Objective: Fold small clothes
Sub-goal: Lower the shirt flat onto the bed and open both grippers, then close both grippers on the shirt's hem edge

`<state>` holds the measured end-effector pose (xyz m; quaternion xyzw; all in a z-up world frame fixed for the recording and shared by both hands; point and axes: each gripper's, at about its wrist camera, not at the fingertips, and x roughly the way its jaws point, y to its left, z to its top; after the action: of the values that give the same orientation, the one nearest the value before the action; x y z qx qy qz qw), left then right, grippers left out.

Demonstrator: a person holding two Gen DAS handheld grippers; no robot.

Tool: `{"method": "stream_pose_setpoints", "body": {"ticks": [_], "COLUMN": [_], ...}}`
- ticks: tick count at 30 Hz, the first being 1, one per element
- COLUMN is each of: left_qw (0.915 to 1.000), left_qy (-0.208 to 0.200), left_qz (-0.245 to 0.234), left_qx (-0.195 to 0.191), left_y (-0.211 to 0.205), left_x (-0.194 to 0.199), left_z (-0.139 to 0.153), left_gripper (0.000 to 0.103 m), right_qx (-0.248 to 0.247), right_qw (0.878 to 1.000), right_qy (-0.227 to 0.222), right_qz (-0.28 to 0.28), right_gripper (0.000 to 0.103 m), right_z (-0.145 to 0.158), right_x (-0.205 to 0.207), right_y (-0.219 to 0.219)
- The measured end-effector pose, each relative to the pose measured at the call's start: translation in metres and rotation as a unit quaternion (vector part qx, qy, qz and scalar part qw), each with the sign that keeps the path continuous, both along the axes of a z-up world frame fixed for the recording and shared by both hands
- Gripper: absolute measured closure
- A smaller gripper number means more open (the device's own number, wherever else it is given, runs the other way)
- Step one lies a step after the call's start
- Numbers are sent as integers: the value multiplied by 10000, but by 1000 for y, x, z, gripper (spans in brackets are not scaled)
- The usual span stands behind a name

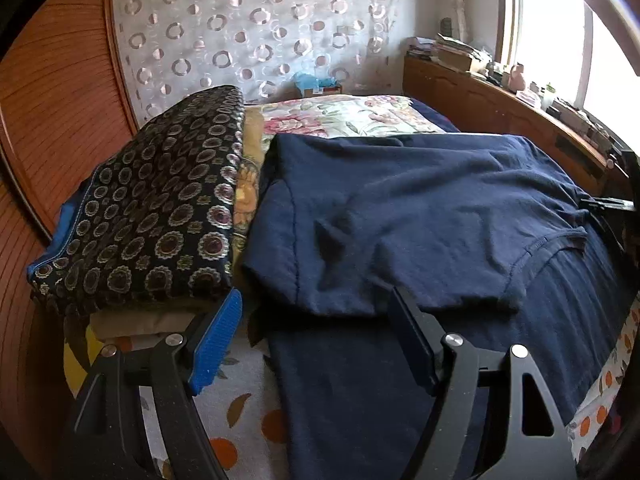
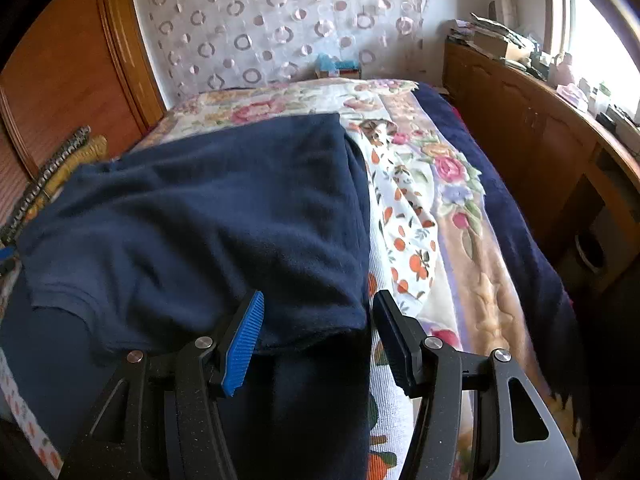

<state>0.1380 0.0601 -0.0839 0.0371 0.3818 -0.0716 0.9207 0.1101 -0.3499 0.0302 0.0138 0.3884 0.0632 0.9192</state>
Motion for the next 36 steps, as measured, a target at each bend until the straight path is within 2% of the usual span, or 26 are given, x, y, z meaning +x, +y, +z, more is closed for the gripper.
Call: {"method": "stream_pose_setpoints", "body": {"ticks": [8, 11, 14, 16, 23, 26, 27, 28, 29, 30, 32, 34, 36], "left_qw": [9999, 9999, 9995, 9995, 9996, 9998, 9998, 9999, 10000, 10000, 9999, 9995, 9992], "left_qy": [63, 97, 226, 237, 183, 165, 149, 115, 36, -15, -140, -291, -386], "left_qz": [79, 98, 10, 22, 85, 99, 82, 52, 32, 44, 53, 46, 32], "left_qx": [-48, -67, -236, -211, -206, -26, 44, 61, 45, 34, -18, -86, -114], "left_y": [1, 0, -1, -2, -3, -6, -8, -10, -11, -11, -10, -10, -10], "left_x": [11, 15, 19, 20, 24, 26, 26, 26, 24, 23, 19, 15, 11], "left_z": [-8, -10, -14, -15, -12, -9, -8, -7, -3, 0, 7, 16, 23], "left_gripper": [28, 38, 58, 70, 72, 99, 99, 99, 99, 99, 99, 100, 100], "right_qx": [-240, -238, -265, -271, -292, -274, -329, -365, -406, -449, -371, -290, -216], "right_qw": [9997, 9997, 9996, 9996, 9995, 9995, 9993, 9991, 9987, 9984, 9984, 9982, 9978], "right_qy": [-42, -52, -52, -54, -61, -38, -49, -84, -129, -172, -258, -345, -432], "right_qz": [48, 60, 63, 60, 70, 124, 159, 219, 291, 289, 332, 403, 461], "right_gripper": [44, 44, 44, 44, 44, 44, 44, 48, 57, 62, 82, 92, 94], "right_z": [0, -3, -5, -6, -5, -5, -3, -2, 0, 2, 6, 10, 13], "right_x": [-2, -2, -2, -2, -2, -1, -1, -2, -2, -3, -5, -7, -9], "right_y": [7, 3, 3, 4, 2, 1, 2, 4, 5, 7, 6, 5, 3]}}
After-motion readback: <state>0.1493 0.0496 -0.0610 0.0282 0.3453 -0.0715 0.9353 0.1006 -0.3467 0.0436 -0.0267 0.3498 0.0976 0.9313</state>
